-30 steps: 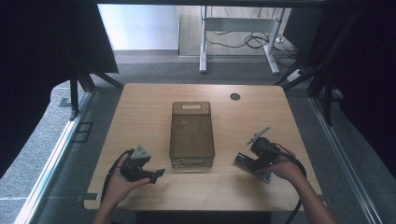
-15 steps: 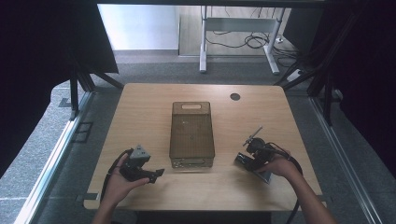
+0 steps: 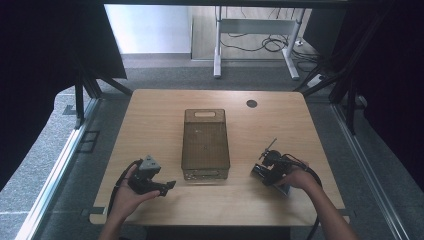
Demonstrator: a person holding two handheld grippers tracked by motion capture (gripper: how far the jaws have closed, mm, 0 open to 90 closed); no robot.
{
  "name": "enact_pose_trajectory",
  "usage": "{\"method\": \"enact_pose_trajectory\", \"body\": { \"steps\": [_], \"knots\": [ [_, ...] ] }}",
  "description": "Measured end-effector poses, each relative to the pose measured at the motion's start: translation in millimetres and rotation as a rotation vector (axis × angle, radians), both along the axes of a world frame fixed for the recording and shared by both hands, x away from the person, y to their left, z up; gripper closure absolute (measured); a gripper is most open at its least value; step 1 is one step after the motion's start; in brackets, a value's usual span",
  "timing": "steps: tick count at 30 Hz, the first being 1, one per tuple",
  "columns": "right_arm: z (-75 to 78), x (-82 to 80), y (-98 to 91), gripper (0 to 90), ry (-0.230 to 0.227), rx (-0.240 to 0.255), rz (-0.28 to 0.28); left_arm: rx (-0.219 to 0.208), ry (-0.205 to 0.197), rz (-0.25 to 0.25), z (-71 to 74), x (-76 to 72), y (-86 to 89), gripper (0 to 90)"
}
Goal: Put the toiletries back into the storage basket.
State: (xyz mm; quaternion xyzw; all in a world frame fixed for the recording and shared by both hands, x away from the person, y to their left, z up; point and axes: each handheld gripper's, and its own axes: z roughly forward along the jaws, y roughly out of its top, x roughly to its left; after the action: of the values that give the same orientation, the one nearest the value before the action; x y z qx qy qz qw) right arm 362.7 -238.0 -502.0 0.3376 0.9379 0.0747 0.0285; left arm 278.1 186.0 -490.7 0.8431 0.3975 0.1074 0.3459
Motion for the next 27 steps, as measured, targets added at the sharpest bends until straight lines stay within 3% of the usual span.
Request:
{"method": "enact_pose_trajectory", "body": {
  "steps": [13, 27],
  "knots": [
    [0.3, 1.2, 0.6, 43.4, -0.003, 0.008, 0.005, 0.001, -0.003, -0.004, 0.6, -0.6, -1.4, 21.3],
    [3.6, 10.9, 2.5, 45.8, 0.053, -0.005, -0.044, -0.005, -0.003, 0.006, -0.1, 0.4, 1.5, 21.3]
  ]
}}
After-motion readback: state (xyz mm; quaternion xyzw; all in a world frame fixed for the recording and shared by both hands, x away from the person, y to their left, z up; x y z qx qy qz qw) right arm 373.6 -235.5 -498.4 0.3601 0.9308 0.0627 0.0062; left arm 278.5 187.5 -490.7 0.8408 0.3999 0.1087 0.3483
